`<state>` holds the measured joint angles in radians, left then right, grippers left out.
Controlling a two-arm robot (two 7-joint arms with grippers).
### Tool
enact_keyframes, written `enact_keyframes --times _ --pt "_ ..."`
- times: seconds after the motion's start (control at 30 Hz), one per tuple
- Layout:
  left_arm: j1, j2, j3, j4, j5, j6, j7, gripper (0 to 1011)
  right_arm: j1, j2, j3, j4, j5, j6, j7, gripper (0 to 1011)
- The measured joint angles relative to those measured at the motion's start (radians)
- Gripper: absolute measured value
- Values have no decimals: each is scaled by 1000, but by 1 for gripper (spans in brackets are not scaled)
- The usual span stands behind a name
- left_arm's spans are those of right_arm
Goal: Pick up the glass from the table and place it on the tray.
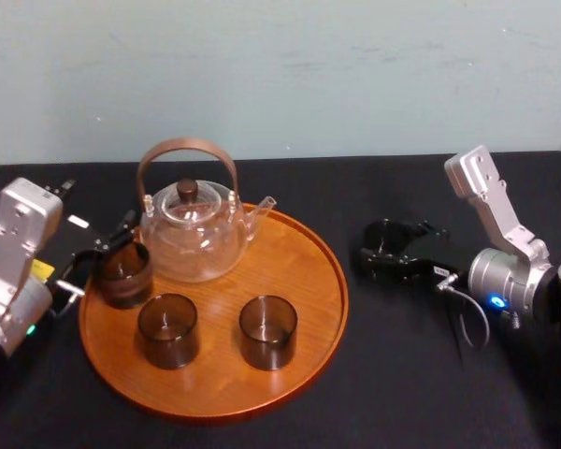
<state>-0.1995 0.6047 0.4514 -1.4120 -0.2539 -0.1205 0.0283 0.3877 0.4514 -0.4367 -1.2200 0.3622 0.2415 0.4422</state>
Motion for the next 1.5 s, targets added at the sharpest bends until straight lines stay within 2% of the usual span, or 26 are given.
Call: enact_keyframes --times 0.33,0.57,1.23,1.5 --pt "0 0 0 0 0 0 0 1001 -1 2 0 -2 3 0 2 1002" --pt "0 0 0 0 0 0 0 1001 -2 2 1 -3 6 0 2 903" --pt "0 0 0 0 0 0 0 1001 -3 3 2 -4 9 0 4 904" --pt "0 0 0 0 0 0 0 1001 -14 11 23 -38 25 -9 29 903"
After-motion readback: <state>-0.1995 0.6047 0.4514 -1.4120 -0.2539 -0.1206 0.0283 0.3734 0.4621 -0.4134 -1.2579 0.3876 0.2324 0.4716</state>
